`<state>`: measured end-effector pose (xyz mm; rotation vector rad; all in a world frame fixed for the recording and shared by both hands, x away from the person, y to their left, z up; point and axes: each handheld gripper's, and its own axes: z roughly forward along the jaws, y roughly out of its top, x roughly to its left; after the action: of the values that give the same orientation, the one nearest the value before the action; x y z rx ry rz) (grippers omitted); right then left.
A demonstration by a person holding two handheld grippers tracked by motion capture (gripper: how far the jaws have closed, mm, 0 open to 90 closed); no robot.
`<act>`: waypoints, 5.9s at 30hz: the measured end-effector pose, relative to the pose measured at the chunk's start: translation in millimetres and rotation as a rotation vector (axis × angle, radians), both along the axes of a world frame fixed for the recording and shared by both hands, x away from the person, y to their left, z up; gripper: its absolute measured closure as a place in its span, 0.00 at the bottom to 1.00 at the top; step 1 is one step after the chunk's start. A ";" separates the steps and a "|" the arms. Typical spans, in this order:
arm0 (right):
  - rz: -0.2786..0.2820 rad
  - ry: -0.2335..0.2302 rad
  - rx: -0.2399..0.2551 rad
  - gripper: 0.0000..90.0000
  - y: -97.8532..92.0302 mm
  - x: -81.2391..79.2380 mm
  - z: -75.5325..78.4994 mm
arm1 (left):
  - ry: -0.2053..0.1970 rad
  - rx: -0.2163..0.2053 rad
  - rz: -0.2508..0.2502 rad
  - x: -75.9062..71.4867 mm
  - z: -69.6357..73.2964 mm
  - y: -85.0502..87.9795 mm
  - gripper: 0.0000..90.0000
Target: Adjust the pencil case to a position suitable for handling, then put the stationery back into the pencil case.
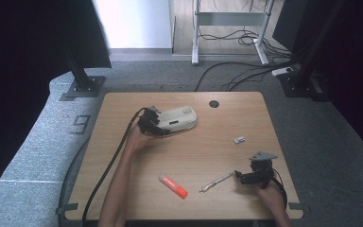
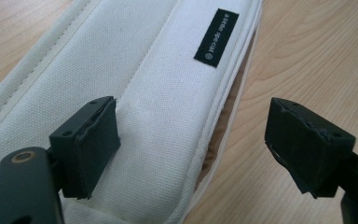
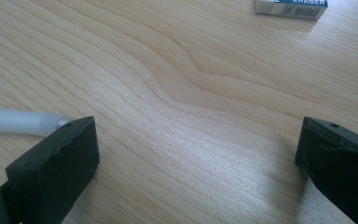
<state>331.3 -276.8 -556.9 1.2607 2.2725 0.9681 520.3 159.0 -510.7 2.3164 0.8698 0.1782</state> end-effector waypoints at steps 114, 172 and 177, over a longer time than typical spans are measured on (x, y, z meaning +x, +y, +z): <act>0.020 0.043 -0.028 0.00 0.6 3.7 4.1 | -0.008 -0.306 0.127 -134.5 27.5 54.3 0.84; -0.097 0.004 -0.002 0.40 3.7 108.7 20.6 | -0.009 -0.280 0.104 -136.9 28.7 50.8 0.83; -0.093 0.014 -0.023 0.46 6.6 111.7 17.1 | -0.006 -0.279 0.102 -136.8 28.5 50.7 0.83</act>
<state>442.9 -270.3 -539.8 1.3538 2.2078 0.9004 383.5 209.8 -482.2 2.0140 0.9468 0.1001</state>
